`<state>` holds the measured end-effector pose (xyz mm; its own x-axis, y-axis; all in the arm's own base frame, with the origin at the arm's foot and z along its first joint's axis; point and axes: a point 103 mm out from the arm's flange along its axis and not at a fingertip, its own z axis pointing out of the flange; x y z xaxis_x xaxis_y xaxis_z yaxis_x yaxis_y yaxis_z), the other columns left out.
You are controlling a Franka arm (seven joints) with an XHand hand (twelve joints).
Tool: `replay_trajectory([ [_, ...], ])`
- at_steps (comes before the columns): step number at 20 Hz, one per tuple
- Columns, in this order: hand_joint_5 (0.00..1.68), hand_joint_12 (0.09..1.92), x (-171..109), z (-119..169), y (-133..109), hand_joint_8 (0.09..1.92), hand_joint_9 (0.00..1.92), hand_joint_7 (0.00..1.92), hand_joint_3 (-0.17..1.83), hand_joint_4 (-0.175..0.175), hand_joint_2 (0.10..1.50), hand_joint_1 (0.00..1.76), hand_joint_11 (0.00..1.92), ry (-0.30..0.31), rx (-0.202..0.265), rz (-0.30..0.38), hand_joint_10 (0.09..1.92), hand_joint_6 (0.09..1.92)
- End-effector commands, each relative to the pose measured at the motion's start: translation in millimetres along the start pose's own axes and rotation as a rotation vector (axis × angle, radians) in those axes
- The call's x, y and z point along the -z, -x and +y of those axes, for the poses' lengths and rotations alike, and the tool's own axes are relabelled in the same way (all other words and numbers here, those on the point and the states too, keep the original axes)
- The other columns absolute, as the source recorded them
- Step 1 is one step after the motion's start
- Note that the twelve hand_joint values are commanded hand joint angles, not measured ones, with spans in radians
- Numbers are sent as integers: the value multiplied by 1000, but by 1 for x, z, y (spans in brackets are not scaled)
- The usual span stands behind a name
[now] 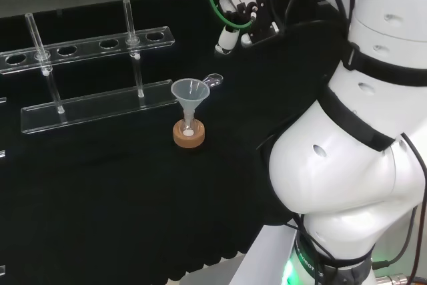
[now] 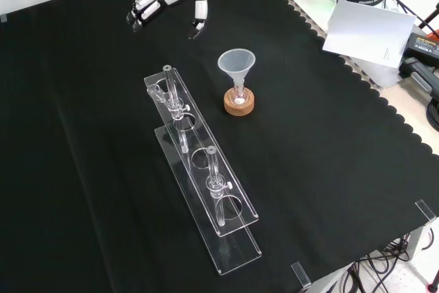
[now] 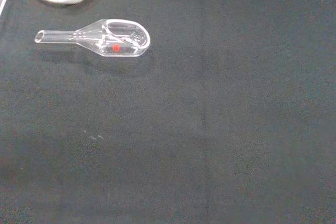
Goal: Remove the funnel from the round-bottom flask.
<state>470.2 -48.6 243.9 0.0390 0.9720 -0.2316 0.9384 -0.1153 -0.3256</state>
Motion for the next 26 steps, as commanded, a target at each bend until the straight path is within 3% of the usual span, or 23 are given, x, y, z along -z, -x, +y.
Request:
replay_trajectory([
  [1,214,1370,12,-49,-6,563,183,7,545,-46,591,794,131,31,-37,18,707,87],
  [6,248,1362,22,-78,-14,602,232,36,550,-46,592,791,158,63,-38,28,700,87],
  [8,304,1356,26,-89,-19,635,311,106,555,-46,592,782,207,20,-24,43,698,87],
  [18,308,1352,30,-138,-58,665,392,170,556,-52,594,705,271,4,40,90,683,87],
  [26,192,1403,20,-154,-87,650,248,43,528,-45,592,645,250,-76,132,144,706,87],
])
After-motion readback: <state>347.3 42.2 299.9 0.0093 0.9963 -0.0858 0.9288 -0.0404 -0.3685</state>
